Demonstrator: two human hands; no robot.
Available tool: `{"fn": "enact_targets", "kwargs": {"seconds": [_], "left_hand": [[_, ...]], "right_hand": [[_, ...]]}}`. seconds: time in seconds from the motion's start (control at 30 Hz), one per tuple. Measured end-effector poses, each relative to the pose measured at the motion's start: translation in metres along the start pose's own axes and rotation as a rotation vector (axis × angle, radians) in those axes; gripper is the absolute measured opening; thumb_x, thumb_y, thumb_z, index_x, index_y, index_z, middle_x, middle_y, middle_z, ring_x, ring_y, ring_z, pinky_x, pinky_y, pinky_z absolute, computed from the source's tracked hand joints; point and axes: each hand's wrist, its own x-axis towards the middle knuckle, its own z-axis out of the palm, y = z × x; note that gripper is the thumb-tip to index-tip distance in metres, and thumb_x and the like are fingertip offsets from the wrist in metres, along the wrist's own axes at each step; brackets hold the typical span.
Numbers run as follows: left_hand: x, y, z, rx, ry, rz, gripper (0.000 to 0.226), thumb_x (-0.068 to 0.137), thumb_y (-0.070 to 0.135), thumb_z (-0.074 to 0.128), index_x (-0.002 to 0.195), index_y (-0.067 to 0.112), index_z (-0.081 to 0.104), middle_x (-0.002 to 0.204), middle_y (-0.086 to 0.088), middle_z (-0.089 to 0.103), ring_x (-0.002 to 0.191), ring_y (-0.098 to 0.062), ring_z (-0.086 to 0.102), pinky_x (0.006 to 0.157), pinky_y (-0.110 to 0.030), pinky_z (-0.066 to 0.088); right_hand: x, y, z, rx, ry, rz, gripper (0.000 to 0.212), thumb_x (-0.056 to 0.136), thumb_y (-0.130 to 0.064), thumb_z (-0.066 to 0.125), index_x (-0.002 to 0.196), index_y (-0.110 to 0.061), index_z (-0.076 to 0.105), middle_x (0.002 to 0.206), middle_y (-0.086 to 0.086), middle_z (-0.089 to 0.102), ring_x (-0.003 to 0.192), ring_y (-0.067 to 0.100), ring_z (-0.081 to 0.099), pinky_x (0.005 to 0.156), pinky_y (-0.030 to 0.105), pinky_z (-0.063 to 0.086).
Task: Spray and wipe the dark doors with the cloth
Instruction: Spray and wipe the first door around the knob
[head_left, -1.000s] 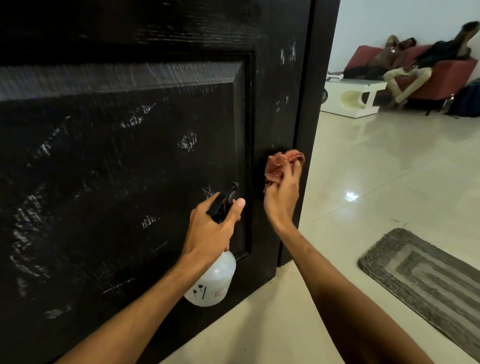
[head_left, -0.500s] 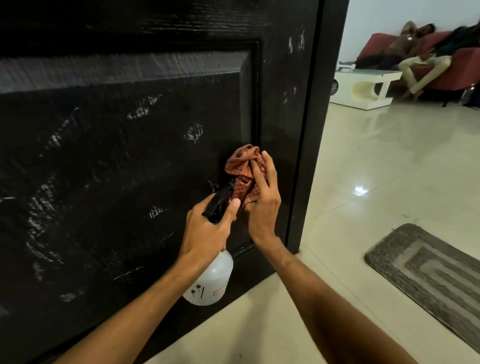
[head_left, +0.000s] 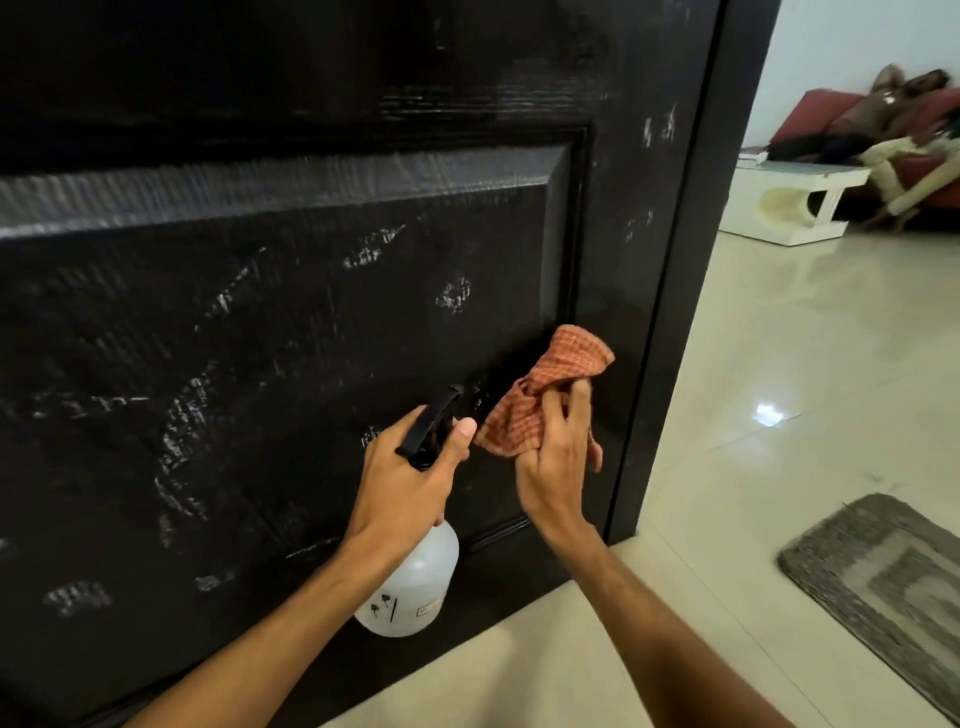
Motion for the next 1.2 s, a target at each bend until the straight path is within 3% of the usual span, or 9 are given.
{"fn": "enact_targets", "kwargs": {"seconds": [0.13, 0.27, 0.43, 0.57, 0.7, 0.83, 0.97, 1.1, 1.2], "left_hand": [[0.013, 0.021, 0.017, -0.016, -0.030, 0.051, 0.027, 0.096, 0.044, 0.066, 0.091, 0.017, 0.068, 0.085, -0.001, 0.073, 0.042, -0.011, 0.052, 0.046, -0.026, 0.048], [0.029, 0.038, 0.041, -0.010, -0.064, 0.090, 0.028, 0.097, 0.043, 0.066, 0.089, 0.016, 0.067, 0.086, -0.003, 0.073, 0.042, -0.014, 0.053, 0.045, -0.027, 0.048], [0.046, 0.069, 0.070, 0.018, -0.157, 0.105, 0.022, 0.098, 0.043, 0.064, 0.087, 0.024, 0.066, 0.086, -0.013, 0.071, 0.043, -0.004, 0.054, 0.046, -0.024, 0.047], [0.058, 0.096, 0.075, 0.004, -0.168, 0.174, 0.020, 0.099, 0.043, 0.063, 0.099, 0.024, 0.069, 0.090, -0.007, 0.073, 0.042, -0.005, 0.054, 0.045, -0.023, 0.047], [0.062, 0.105, 0.073, 0.008, -0.132, 0.183, 0.023, 0.099, 0.044, 0.063, 0.094, 0.023, 0.067, 0.089, -0.005, 0.073, 0.044, -0.006, 0.056, 0.048, -0.023, 0.049], [0.064, 0.117, 0.068, -0.015, -0.124, 0.213, 0.023, 0.099, 0.047, 0.062, 0.103, 0.025, 0.069, 0.092, 0.001, 0.075, 0.045, -0.013, 0.057, 0.050, -0.026, 0.055], [0.064, 0.129, 0.063, -0.016, -0.123, 0.207, 0.027, 0.100, 0.045, 0.062, 0.092, 0.019, 0.067, 0.086, -0.004, 0.073, 0.045, -0.012, 0.055, 0.049, -0.024, 0.053], [0.068, 0.142, 0.055, -0.022, -0.078, 0.238, 0.025, 0.100, 0.043, 0.063, 0.091, 0.019, 0.066, 0.085, -0.007, 0.073, 0.042, -0.010, 0.054, 0.045, -0.024, 0.051], [0.069, 0.147, 0.052, 0.011, -0.058, 0.262, 0.025, 0.100, 0.045, 0.062, 0.095, 0.021, 0.066, 0.090, -0.003, 0.074, 0.044, -0.008, 0.057, 0.047, -0.022, 0.054]], "right_hand": [[0.087, 0.011, -0.023, 0.015, 0.292, 0.635, 0.041, 0.103, -0.014, 0.042, 0.142, -0.002, 0.051, 0.162, 0.016, 0.026, 0.139, 0.040, 0.038, 0.117, 0.042, 0.028], [0.109, -0.008, -0.031, -0.042, 0.175, 0.011, 0.045, 0.102, -0.009, 0.045, 0.146, -0.006, 0.048, 0.163, 0.011, 0.023, 0.143, 0.024, 0.030, 0.121, 0.028, 0.019], [0.123, 0.023, -0.053, 0.052, 0.243, 0.396, 0.050, 0.096, -0.003, 0.044, 0.145, -0.008, 0.049, 0.156, 0.012, 0.035, 0.134, 0.033, 0.045, 0.115, 0.043, 0.040], [0.135, 0.005, -0.068, -0.076, 0.077, -0.183, 0.047, 0.100, -0.010, 0.051, 0.147, -0.007, 0.048, 0.160, 0.011, 0.030, 0.143, 0.026, 0.038, 0.119, 0.030, 0.032], [0.178, -0.017, -0.070, 0.025, 0.316, 0.284, 0.044, 0.097, -0.006, 0.048, 0.141, -0.007, 0.052, 0.156, 0.010, 0.034, 0.129, 0.030, 0.047, 0.110, 0.043, 0.043], [0.188, -0.026, -0.070, -0.140, 0.186, -0.251, 0.050, 0.100, -0.013, 0.053, 0.149, -0.010, 0.047, 0.160, 0.009, 0.032, 0.138, 0.026, 0.039, 0.112, 0.013, 0.027], [0.209, -0.013, -0.087, 0.027, 0.339, 0.227, 0.043, 0.099, -0.014, 0.052, 0.141, -0.008, 0.054, 0.155, 0.008, 0.038, 0.133, 0.024, 0.047, 0.114, 0.029, 0.038], [0.205, -0.039, -0.084, -0.122, 0.155, -0.281, 0.048, 0.100, -0.019, 0.049, 0.146, -0.008, 0.051, 0.159, 0.010, 0.034, 0.144, 0.025, 0.037, 0.120, 0.018, 0.021], [0.228, -0.036, -0.087, 0.007, 0.322, 0.094, 0.048, 0.097, -0.010, 0.051, 0.145, -0.011, 0.053, 0.156, 0.007, 0.038, 0.137, 0.027, 0.046, 0.117, 0.040, 0.040]]}}
